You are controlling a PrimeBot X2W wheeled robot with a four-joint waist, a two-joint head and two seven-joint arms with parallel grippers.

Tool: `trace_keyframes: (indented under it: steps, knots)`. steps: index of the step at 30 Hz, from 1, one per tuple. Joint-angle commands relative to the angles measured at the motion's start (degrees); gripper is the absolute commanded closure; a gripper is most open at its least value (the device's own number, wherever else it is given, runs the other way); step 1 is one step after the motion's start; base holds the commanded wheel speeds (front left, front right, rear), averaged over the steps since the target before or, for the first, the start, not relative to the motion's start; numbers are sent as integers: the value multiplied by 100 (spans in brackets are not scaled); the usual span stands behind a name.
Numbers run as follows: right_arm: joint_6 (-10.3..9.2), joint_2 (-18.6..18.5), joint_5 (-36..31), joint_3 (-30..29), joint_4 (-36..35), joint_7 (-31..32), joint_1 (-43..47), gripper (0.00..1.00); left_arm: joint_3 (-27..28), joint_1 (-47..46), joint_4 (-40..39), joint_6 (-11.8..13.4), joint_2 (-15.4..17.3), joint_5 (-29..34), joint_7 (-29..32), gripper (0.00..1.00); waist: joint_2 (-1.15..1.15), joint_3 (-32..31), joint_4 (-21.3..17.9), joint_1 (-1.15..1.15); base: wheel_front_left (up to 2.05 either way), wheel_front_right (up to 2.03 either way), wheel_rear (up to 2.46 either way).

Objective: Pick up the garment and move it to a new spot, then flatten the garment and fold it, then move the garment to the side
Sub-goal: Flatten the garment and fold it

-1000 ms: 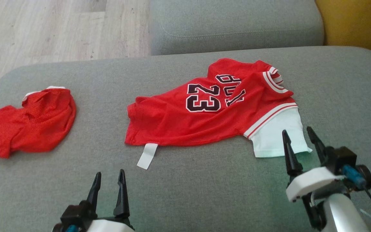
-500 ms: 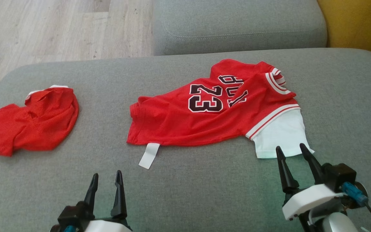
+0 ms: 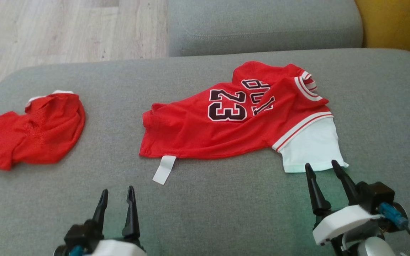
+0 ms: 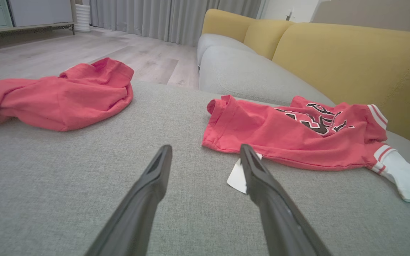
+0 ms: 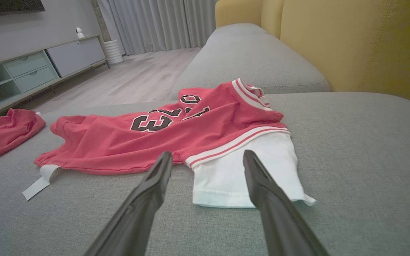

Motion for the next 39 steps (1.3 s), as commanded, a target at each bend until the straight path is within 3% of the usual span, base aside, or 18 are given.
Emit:
trace_keyframes:
  steps: [1, 8, 15, 22, 26, 27, 29, 30, 39]
  knots:
    - [21, -13, -30, 106, -253, 0, -195, 0, 132, -447, -185, -2, 72, 11, 51, 0, 0, 92, -14, 0, 0, 0, 0]
    - [21, -13, -72, 122, -398, 23, -427, 0, 82, -1485, 237, 32, 42, -76, 895, 0, 0, 525, -146, 0, 0, 0, 0]
    - [21, -13, -77, 184, -442, -18, -686, 0, 146, -2371, 1088, 276, -10, -210, 1734, 0, 0, 991, -457, 0, 0, 0, 0]
    - [21, -13, -101, 110, -387, -102, -790, 0, 249, -2649, 1554, 450, -15, -272, 1815, 0, 0, 1204, -642, 0, 0, 0, 0]
    - [21, -13, -103, 61, -326, -135, -820, 0, 198, -2737, 1737, 381, -27, -310, 1880, 0, 0, 1248, -687, 0, 0, 0, 0]
    - [21, -13, -103, 26, -300, -135, -826, 0, 172, -2751, 1772, 360, -33, -315, 1918, 26, 0, 1250, -689, 0, 0, 0, 0]
    - [21, -13, -143, -66, -234, -93, -845, 0, 105, -2766, 1825, 336, -43, -307, 1999, 92, 0, 1248, -683, 0, 0, 0, 0]
    - [21, -13, -183, -124, -185, -49, -864, 0, 76, -2764, 1836, 324, -50, -307, 2034, 100, 0, 1246, -677, 0, 0, 0, 0]
    - [21, -13, -473, -938, 610, 194, -1440, 0, -30, -2696, 1591, 329, -94, -298, 1860, 100, 0, 1296, -486, 0, 0, 0, 0]
